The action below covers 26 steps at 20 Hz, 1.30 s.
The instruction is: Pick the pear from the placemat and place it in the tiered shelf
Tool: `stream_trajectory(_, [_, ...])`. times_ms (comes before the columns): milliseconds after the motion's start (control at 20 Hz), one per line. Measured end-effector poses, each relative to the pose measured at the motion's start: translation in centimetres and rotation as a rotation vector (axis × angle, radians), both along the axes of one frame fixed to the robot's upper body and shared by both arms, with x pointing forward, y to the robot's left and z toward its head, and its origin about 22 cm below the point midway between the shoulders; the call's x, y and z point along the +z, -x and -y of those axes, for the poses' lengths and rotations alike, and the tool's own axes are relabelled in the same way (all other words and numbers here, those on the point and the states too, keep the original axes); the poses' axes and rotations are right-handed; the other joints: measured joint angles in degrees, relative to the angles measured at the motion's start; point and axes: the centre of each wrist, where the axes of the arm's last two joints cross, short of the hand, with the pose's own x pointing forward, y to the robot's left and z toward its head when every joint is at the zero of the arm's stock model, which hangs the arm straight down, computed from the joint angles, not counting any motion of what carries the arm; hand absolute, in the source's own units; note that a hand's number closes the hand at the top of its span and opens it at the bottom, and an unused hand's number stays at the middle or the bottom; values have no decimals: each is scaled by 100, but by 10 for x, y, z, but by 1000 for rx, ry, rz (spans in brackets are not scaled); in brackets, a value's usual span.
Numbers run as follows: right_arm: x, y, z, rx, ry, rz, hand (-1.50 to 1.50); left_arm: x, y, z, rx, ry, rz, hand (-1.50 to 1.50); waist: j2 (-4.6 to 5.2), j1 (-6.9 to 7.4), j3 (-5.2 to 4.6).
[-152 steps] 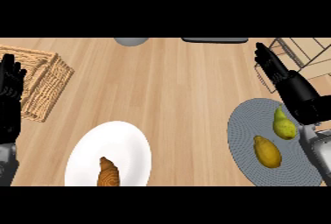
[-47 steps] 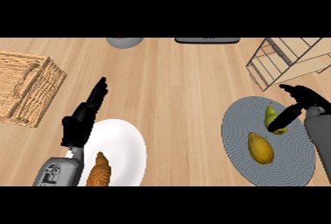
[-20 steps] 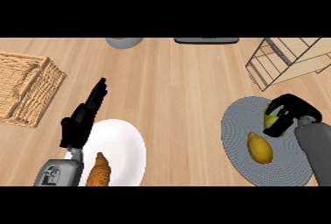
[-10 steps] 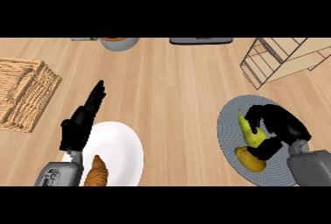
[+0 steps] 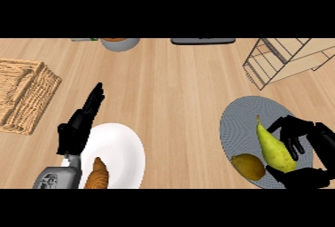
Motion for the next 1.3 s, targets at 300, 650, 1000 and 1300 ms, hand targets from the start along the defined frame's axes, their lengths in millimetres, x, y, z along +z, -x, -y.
stream_trajectory(300, [65, 28, 16, -103, -56, 127, 150, 2, -6, 0, -14, -1, -1, 0, 20, 58, -2])
stream_trajectory(650, [125, 36, 29, -259, -53, 274, 150, -3, -11, 9, -28, -1, 6, 0, 37, 135, -2])
stream_trajectory(1000, [171, 20, 49, -382, -37, 384, 150, 5, -13, 11, -42, 3, 12, 0, 46, 185, 0])
stream_trajectory(1300, [187, -11, 56, -450, -39, 424, 150, 4, -15, 10, -40, 4, 10, 0, 54, 215, 0])
